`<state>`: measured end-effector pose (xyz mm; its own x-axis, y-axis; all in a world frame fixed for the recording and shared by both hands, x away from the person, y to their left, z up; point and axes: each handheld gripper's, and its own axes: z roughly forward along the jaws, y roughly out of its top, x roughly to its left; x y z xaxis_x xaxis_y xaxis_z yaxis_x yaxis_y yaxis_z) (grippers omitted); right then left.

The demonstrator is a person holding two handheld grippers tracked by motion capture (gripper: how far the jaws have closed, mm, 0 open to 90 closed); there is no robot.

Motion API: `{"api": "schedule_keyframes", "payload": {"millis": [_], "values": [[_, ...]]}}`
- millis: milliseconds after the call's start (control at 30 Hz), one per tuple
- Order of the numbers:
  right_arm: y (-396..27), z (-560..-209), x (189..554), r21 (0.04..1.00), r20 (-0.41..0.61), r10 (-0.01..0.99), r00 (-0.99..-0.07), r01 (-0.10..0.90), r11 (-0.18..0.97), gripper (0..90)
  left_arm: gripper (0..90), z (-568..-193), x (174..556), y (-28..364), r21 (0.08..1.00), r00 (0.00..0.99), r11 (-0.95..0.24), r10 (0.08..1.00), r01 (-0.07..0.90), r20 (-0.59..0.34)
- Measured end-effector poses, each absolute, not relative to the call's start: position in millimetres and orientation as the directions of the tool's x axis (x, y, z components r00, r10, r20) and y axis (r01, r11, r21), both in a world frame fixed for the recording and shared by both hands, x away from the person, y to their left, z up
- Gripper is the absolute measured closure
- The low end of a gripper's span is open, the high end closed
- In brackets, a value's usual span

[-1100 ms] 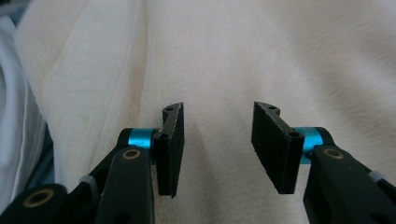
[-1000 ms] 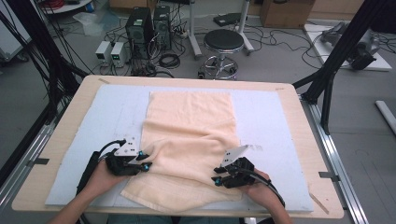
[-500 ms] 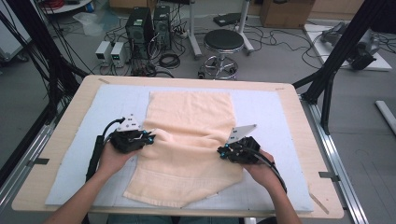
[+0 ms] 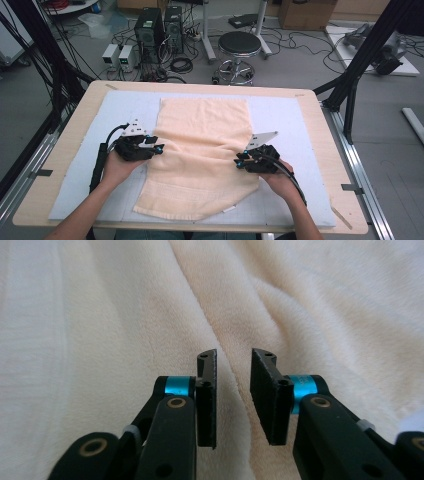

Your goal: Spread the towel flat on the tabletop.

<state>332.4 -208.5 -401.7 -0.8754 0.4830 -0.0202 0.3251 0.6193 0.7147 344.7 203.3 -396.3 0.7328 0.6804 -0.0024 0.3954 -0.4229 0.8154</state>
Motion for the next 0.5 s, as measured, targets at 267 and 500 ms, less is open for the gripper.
{"api": "schedule_keyframes", "payload": {"millis": [267,500], "values": [[-222.0,-386.2,309.1,0.732,-0.044,0.446,-0.894,0.275,0.623,68.3,52.7,-388.3,315.0,216.5,0.831,0.758,-0.436,0.651,0.345,0.027],[-219.8,-400.1,292.7,0.700,-0.002,0.377,-0.926,0.268,0.662,62.0,52.7,-409.1,286.5,211.6,0.806,0.822,-0.492,0.569,0.328,0.013]]}}
